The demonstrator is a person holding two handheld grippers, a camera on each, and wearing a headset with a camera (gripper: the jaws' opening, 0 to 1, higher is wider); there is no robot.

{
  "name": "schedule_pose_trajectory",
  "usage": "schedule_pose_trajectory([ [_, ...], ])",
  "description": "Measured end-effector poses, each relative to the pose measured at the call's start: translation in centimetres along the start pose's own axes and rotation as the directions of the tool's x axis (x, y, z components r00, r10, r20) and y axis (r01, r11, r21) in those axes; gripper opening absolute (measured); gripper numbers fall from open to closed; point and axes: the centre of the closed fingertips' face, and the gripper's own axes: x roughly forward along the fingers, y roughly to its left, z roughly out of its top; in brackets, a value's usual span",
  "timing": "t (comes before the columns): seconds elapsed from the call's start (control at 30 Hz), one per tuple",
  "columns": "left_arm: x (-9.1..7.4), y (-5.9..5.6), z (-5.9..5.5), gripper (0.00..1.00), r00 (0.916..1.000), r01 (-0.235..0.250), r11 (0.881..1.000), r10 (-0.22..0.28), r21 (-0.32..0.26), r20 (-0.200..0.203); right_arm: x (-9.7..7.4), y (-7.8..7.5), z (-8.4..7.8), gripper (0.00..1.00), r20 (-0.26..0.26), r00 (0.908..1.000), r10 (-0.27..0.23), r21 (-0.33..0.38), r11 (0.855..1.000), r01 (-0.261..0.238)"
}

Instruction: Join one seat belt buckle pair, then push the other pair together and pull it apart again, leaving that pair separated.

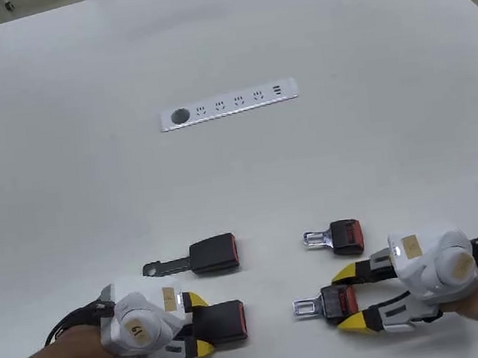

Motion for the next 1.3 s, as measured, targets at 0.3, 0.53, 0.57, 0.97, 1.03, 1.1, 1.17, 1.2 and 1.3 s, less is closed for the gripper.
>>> schedule_pose_trajectory([
  [0.3, 0.0, 0.0, 0.0, 0.34, 1.0000, 0.001, 1.000, -0.001, -0.001, -0.001, 1.6, -0.2, 1.2, 0.38, 0.040, 0.9992, 0.004, 0.010, 1.000, -0.004],
  [0.53, 0.0, 0.0, 0.0, 0.34, 0.9999, 0.008, 1.000, -0.008, 0.007, -0.011, 3.1, -0.1, 2.2, 0.38, 0.059, 0.9981, 0.018, 0.018, 1.000, -0.019],
  [0.57, 0.0, 0.0, 0.0, 0.34, 0.9999, 0.008, 1.000, -0.008, 0.008, -0.011, 3.2, -0.2, 2.4, 0.38, 0.060, 0.9980, 0.018, 0.015, 1.000, -0.019],
  [0.97, 0.0, 0.0, -0.1, 0.34, 0.9996, 0.011, 1.000, -0.011, 0.014, -0.026, 5.6, 0.5, 4.1, 0.38, 0.089, 0.9956, 0.031, 0.014, 0.999, -0.033],
  [1.03, 0.0, 0.0, -0.1, 0.34, 0.9995, 0.011, 1.000, -0.011, 0.014, -0.029, 6.0, 0.6, 4.4, 0.38, 0.085, 0.9956, 0.039, 0.006, 0.999, -0.039],
  [1.1, 0.0, 0.1, -0.1, 0.34, 0.9994, 0.014, 1.000, -0.013, 0.016, -0.033, 6.3, 0.7, 4.6, 0.38, 0.082, 0.9956, 0.045, -0.001, 0.999, -0.045],
  [1.17, 0.1, 0.0, -0.1, 0.34, 0.9991, 0.017, 0.999, -0.016, 0.028, -0.038, 6.7, 0.8, 4.8, 0.38, 0.074, 0.9958, 0.053, -0.002, 0.999, -0.053],
  [1.2, 0.1, 0.0, -0.1, 0.34, 0.9990, 0.019, 0.999, -0.018, 0.029, -0.040, 6.8, 0.8, 4.9, 0.38, 0.075, 0.9958, 0.053, -0.004, 0.999, -0.053],
  [1.3, 0.1, 0.0, -0.1, 0.34, 0.9988, 0.022, 0.999, -0.020, 0.036, -0.044, 7.1, 0.8, 5.1, 0.38, 0.060, 0.9967, 0.055, -0.025, 0.998, -0.054],
])
